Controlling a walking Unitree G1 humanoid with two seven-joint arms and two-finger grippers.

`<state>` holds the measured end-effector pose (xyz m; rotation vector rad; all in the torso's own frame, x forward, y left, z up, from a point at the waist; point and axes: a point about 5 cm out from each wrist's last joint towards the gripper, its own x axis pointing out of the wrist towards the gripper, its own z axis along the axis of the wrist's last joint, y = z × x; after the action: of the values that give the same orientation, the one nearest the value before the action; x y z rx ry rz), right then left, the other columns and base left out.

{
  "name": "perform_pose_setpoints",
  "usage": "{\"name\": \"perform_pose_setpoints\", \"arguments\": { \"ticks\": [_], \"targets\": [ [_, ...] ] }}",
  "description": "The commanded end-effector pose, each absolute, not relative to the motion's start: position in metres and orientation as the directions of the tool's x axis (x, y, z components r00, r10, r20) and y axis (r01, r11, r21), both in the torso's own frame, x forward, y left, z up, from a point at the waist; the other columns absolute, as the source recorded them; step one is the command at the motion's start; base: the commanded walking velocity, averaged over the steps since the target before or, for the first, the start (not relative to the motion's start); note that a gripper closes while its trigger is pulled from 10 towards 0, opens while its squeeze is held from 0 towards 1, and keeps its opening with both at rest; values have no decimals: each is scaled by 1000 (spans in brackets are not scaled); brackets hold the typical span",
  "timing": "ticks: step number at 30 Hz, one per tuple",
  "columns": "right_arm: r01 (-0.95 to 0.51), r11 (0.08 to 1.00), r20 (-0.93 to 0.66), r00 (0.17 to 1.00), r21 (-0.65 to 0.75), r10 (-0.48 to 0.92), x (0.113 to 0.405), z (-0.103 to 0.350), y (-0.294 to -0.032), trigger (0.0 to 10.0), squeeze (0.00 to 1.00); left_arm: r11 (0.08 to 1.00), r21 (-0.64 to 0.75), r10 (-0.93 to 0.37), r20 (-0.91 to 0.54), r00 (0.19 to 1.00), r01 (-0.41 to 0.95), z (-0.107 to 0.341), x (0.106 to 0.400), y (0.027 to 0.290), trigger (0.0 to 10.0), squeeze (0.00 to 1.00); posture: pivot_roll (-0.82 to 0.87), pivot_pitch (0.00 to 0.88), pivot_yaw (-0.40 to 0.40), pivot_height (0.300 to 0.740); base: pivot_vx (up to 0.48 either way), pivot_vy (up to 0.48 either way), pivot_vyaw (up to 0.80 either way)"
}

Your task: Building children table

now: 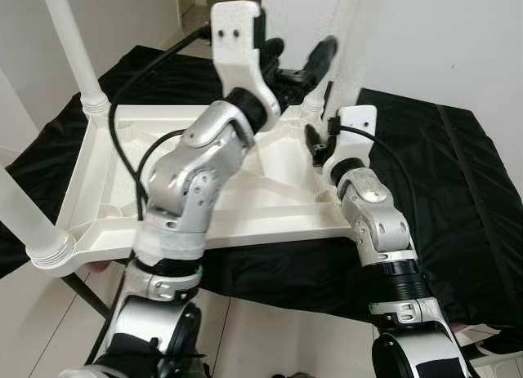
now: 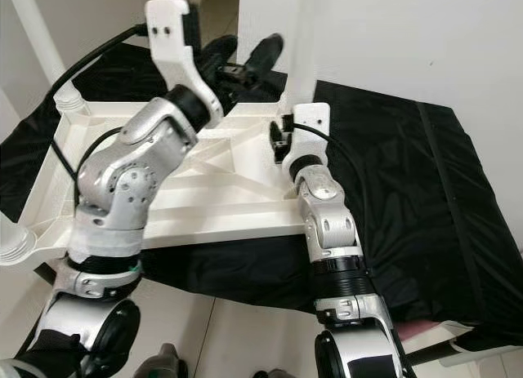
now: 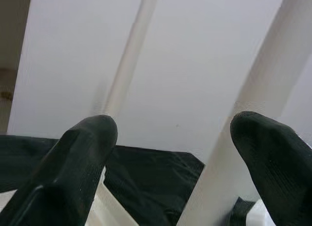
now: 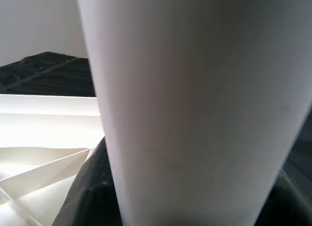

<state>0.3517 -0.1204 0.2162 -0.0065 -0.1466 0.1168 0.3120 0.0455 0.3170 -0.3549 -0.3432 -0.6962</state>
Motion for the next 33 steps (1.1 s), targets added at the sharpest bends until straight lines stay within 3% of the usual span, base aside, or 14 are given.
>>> {"name": "perform_pose_setpoints", "arguments": {
  "ticks": [1, 7, 10, 18, 19, 22, 28, 33],
  "targets": [
    [-87, 996, 121, 989, 0, 86, 353, 212, -125, 10000, 0, 611, -138, -666, 443, 600, 779, 319, 302, 38, 10000, 0, 156, 16, -65, 740, 0, 0, 0],
    [-37, 999, 123, 992, -12, 38, 352, 208, -134, 10000, 0, 656, -152, -650, 385, 656, 739, 301, 303, 44, 10000, 0, 153, 27, -66, 740, 0, 0, 0],
    [-5, 999, 141, 990, -31, 9, 349, 205, -143, 10000, 0, 739, -83, -614, 327, 719, 669, 280, 307, 51, 10000, 0, 151, 34, -68, 740, 0, 0, 0],
    [-9, 1000, 149, 989, -8, 10, 345, 202, -149, 10000, 0, 790, -67, -589, 192, 785, 609, 240, 314, 57, 10000, 0, 136, 38, -61, 740, 0, 0, 0],
    [5, 1000, 152, 988, 5, -6, 344, 201, -152, 10000, 0, 803, -8, -589, 145, 795, 596, 225, 315, 57, 10000, 0, 134, 42, -57, 740, 0, 0, 0],
    [16, 1000, 154, 988, 14, -18, 343, 201, -154, 10000, 0, 802, 28, -595, 124, 794, 597, 219, 314, 56, 10000, 0, 134, 42, -57, 740, 0, 0, 0],
    [64, 998, 175, 982, 23, -67, 338, 199, -166, 10000, 0, 764, 224, -629, 48, 776, 606, 189, 310, 48, 10000, 0, 119, 48, -35, 740, 0, 0, 0],
    [77, 997, 183, 980, 22, -80, 334, 196, -170, 10000, 0, 754, 227, -637, 25, 770, 616, 178, 308, 44, 10000, 0, 116, 49, -30, 740, 0, 0, 0]
  ]
}}
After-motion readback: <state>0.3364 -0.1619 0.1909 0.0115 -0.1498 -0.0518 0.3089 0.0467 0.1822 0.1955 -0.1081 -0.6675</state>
